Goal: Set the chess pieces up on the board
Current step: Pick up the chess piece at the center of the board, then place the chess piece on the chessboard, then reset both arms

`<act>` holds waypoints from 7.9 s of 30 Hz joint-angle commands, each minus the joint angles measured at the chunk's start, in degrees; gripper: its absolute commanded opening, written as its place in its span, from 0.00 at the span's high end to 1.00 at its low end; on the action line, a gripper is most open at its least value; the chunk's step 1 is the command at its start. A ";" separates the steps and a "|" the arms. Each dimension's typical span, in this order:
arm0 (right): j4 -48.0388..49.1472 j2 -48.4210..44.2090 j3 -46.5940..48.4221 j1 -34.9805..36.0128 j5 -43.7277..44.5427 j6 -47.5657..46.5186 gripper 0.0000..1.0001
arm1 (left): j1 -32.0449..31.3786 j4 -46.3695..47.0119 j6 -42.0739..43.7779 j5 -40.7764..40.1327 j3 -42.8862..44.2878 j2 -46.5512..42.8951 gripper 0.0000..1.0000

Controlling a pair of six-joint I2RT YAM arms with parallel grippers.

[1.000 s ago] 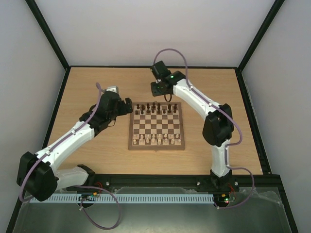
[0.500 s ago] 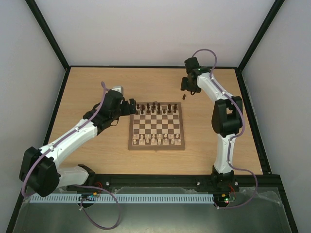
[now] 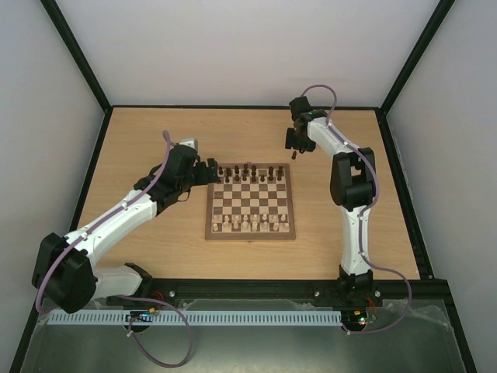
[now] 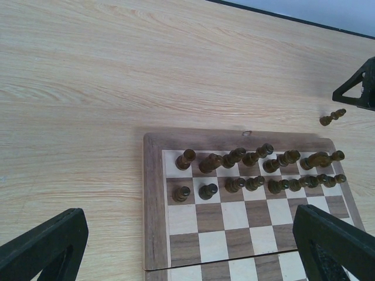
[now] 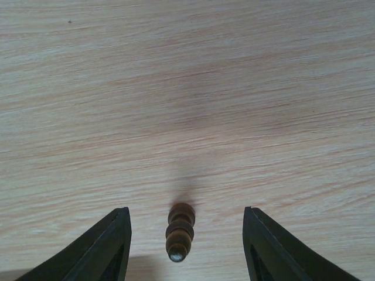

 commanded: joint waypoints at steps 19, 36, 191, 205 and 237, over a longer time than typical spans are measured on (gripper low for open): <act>-0.53 2.30 -1.73 0.15 -2.93 0.38 0.60 | -0.26 1.09 0.36 -1.33 0.61 0.72 0.01; 1.02 -3.87 -6.16 0.53 0.43 0.95 0.84 | -0.26 0.90 0.25 -1.33 -0.37 -1.18 0.01; -4.32 -6.71 -7.83 19.58 2.03 -2.38 0.77 | -2.17 -2.23 -1.88 -5.17 -1.25 -5.82 0.01; 11.97 -33.54 -24.36 19.58 6.00 -0.19 0.28 | -1.97 -3.65 0.64 -7.00 1.39 -12.86 0.01; 67.57 -63.25 -87.33 -7.43 22.51 5.70 0.01 | 15.76 48.83 15.84 -16.04 -38.61 -19.56 0.01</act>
